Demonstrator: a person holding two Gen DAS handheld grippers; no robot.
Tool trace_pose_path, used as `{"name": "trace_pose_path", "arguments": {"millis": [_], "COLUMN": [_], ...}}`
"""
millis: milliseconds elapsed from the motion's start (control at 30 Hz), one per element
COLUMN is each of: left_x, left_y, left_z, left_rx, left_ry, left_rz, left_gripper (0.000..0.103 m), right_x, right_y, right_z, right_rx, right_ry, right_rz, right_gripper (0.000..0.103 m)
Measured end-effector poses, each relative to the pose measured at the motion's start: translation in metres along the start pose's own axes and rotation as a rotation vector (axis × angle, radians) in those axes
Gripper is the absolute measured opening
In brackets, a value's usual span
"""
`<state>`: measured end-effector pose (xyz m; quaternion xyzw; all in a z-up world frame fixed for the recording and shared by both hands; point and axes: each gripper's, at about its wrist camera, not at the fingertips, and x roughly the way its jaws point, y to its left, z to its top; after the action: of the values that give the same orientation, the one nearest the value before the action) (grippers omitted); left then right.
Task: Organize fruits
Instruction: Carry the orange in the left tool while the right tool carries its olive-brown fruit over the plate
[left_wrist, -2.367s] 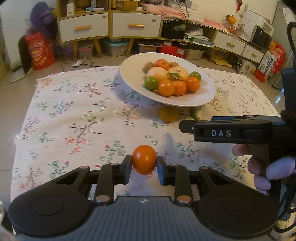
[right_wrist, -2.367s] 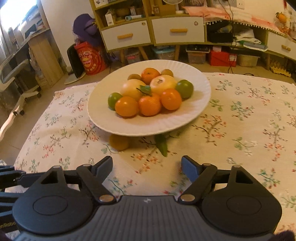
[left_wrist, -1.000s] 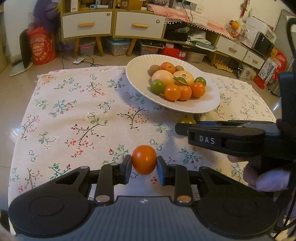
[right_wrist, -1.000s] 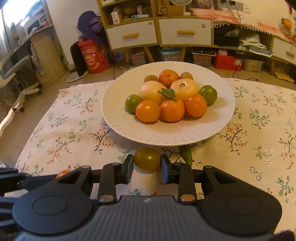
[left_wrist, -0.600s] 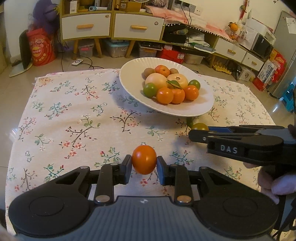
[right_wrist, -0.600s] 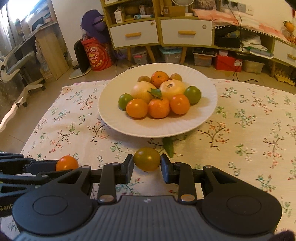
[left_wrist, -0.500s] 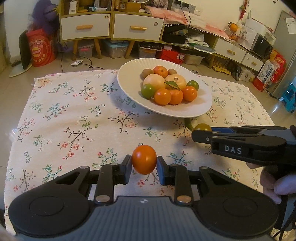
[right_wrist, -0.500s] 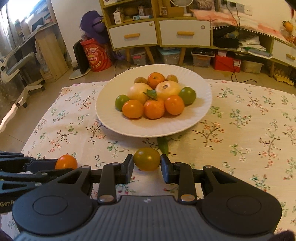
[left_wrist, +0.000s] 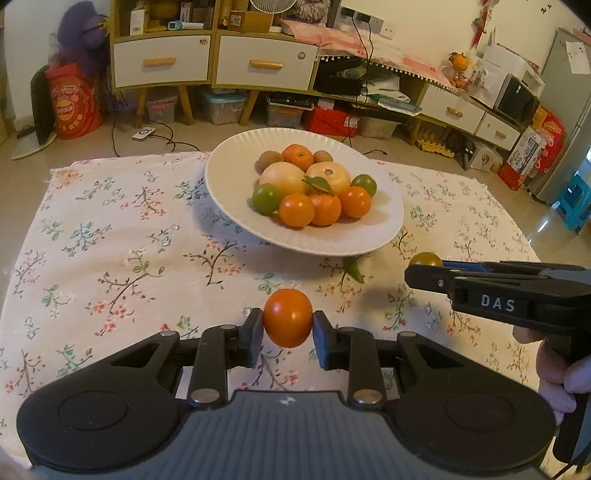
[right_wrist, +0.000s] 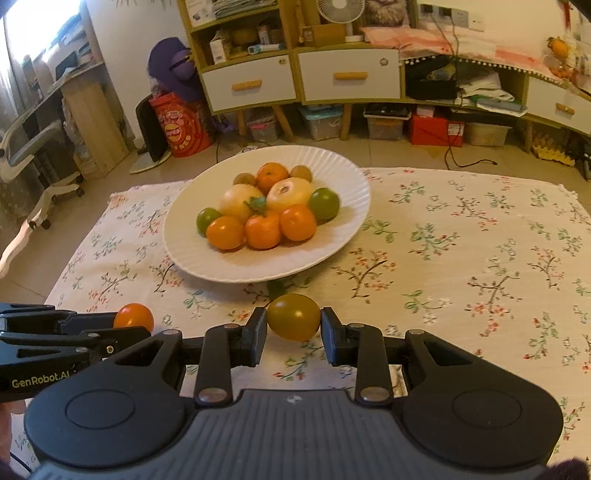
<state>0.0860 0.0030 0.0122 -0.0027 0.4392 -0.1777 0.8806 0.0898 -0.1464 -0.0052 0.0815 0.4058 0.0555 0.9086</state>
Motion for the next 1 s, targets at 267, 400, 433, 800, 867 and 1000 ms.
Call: {"name": "trace_pose_path", "arguments": {"millis": [267,400,433,800,867,1000], "left_x": [0.004,0.006,0.007,0.036,0.042,0.056], "left_y": [-0.001,0.002,0.003,0.017,0.019,0.022], "left_z": [0.015,0.027,0.030,0.074,0.078,0.086], "left_rx": [-0.036,-0.072,-0.077,-0.097,-0.095,-0.076], "left_ry": [-0.041,-0.070,-0.072,-0.092,-0.091,-0.084], "left_rz": [0.005,0.014,0.020,0.085,0.090,0.111], "left_gripper": [0.007,0.007,0.007,0.007,0.007,0.007], "right_x": [-0.001,0.000,0.000,0.018,0.024,0.039], "right_y": [-0.016,-0.020,-0.021,-0.024,-0.024,-0.026], "right_z": [0.010,0.017,0.018,0.049,0.056,0.068], "right_rx": [0.045,0.059,0.061,0.063,0.051,0.042], "right_ry": [-0.030,-0.042,-0.044,-0.067,-0.070,-0.079], "right_rz": [-0.001,0.001,0.002,0.020,0.014,0.003], "right_gripper": [0.028,0.028,0.028,0.028,0.028,0.028]}}
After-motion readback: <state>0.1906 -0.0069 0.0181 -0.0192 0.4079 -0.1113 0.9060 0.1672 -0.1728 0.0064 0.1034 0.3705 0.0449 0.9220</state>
